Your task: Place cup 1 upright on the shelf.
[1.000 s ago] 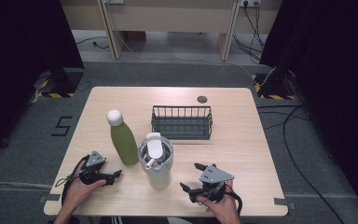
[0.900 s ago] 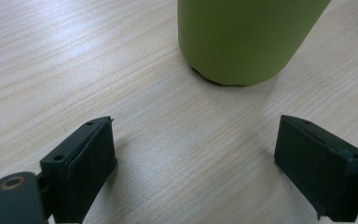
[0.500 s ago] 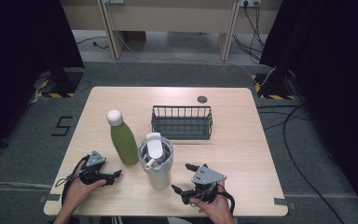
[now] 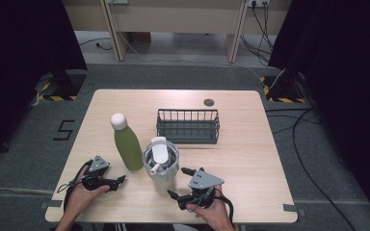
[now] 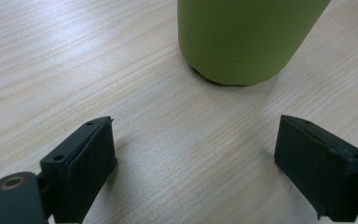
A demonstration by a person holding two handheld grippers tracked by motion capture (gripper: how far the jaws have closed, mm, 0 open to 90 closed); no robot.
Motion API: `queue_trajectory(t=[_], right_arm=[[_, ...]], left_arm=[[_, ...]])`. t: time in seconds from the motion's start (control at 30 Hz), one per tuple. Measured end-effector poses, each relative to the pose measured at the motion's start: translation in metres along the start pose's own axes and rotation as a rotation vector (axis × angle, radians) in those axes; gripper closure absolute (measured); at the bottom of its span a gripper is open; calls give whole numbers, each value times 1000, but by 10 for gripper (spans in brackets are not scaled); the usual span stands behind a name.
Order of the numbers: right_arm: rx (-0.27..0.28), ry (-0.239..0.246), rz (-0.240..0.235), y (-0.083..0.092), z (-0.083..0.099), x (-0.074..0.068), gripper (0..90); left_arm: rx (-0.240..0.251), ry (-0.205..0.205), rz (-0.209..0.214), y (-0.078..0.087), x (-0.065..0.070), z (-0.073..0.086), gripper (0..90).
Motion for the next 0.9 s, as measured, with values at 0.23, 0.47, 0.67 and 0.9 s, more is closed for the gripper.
queue_trajectory(t=[0.23,0.47,0.67,0.9], right_arm=[[12,14,-12,-12,-6,-3,141],[26,3,13,-23,-5,-2,142],[33,3,14,-30,-5,-2,117],[51,12,20,-35,-4,-2,104]], left_arm=[[-1,-1,1,0,0,0,115],[-1,-1,2,0,0,0,115],[-1,-1,3,0,0,0,115],[0,-1,4,0,0,0,115]])
Point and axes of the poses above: each handheld gripper's, and its own axes: y roughly backward along the jaws, z roughly out of its underside, x roughly to its right, the point moved 2 cm from there along -y, roughly forward along the jaws, and after that the axes turned 8 degrees about x, right-handed, at the moved point
